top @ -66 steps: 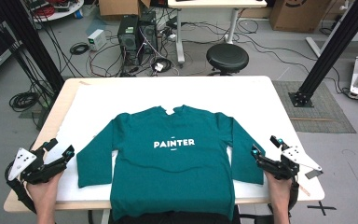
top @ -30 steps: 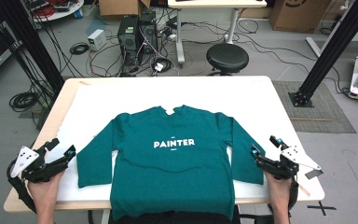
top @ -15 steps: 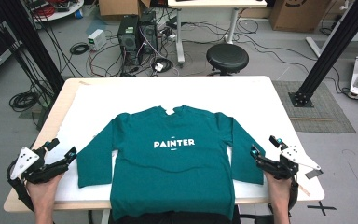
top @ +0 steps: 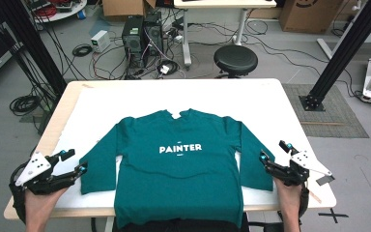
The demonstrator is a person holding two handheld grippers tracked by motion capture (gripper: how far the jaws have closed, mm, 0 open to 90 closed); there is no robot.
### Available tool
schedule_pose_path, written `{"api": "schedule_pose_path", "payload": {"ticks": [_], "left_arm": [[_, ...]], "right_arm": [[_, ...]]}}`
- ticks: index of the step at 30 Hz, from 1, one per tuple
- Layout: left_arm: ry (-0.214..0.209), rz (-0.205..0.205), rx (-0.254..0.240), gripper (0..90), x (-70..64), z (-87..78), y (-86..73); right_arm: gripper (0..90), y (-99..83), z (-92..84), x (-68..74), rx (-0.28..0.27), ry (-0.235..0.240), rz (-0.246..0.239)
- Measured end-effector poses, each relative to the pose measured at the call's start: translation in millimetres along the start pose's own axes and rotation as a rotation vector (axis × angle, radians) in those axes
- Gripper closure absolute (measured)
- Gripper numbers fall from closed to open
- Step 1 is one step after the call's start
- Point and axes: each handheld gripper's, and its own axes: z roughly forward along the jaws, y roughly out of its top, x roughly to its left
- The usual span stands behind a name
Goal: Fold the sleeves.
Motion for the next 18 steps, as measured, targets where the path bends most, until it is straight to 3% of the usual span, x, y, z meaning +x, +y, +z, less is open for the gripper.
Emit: {"api": "schedule_pose_path", "payload": {"ticks": [6,12,18], "left_arm": [[-0.082,-0.011,0.080,35.2,-7.9,0.9,-6.6],[-0.130,0.018,0.139,33.6,-15.2,6.6,-13.3],[-0.205,0.051,0.197,36.1,-25.1,11.5,-15.6]], "right_arm": [[19.4,0.1,0.2,0.1,0.002,0.000,-0.001],[19.4,0.2,0.5,0.2,-0.001,-0.002,-0.009],[19.5,0.3,0.8,0.6,0.004,-0.001,-0.011]]}}
